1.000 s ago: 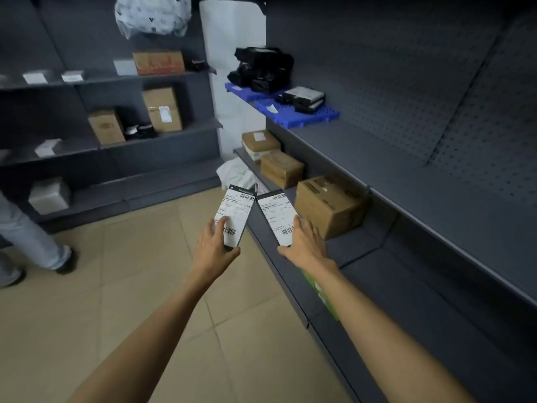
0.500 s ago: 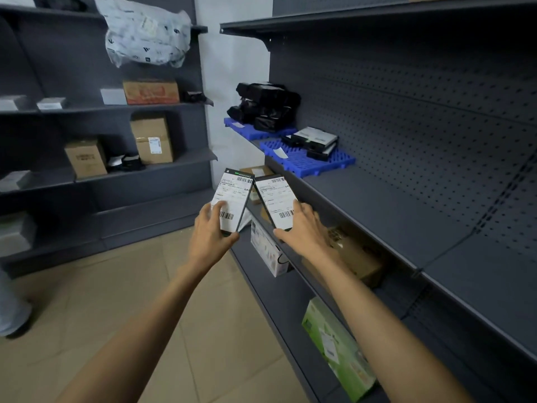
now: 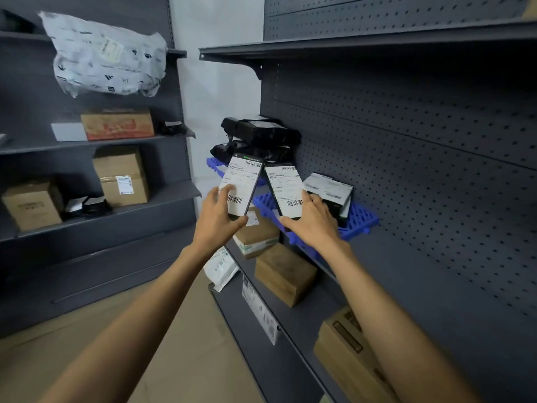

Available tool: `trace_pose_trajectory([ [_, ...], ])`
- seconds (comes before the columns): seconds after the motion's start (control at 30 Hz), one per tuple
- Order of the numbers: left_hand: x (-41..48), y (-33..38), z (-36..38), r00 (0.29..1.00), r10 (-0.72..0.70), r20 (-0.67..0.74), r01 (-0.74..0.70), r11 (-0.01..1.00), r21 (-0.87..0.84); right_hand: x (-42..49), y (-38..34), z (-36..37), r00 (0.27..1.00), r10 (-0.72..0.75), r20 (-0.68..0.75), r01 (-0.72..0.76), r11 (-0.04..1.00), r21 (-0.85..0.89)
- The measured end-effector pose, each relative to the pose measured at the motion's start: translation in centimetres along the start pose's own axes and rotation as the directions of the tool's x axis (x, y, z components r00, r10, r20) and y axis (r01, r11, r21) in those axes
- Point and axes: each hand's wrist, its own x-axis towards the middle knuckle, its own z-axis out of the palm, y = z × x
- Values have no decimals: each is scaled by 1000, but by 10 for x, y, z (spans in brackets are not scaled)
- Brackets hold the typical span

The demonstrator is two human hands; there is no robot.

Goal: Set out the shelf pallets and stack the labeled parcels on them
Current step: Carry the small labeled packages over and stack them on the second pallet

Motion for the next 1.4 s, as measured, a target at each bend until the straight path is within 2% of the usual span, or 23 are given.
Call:
trace_pose_trajectory([
  [0.13, 70, -27, 28, 997, 31, 69, -28, 998, -50, 58, -4, 20, 998, 67, -20, -67, 998, -7],
  [0.33, 169, -59, 82, 964, 181, 193, -155, 978, -143, 127, -1, 42, 967, 239, -88, -243, 969, -42],
  [0.63, 249, -33, 158, 817, 402, 414, -324, 913, -248, 161, 46, 45, 847, 508, -153, -519, 854, -35],
  [0.8, 260, -6, 196, 761, 425, 490, -339, 905, -258, 166, 85, 44, 808, 569, -152, -578, 816, -21],
  [1.0, 270, 13, 219, 744, 417, 523, -339, 909, -243, 171, 113, 44, 851, 515, -100, -519, 855, -9],
  [1.17, 267, 13, 227, 720, 472, 508, -413, 880, -234, 179, 121, 47, 954, 252, -164, -286, 929, -235],
  [1.3, 264, 1, 229, 675, 559, 482, -426, 828, -364, 184, 99, 55, 994, 68, -91, -93, 946, -310],
  [1.4, 265, -10, 226, 619, 660, 426, -455, 743, -490, 191, 95, 61, 999, 43, -33, -51, 954, -295],
])
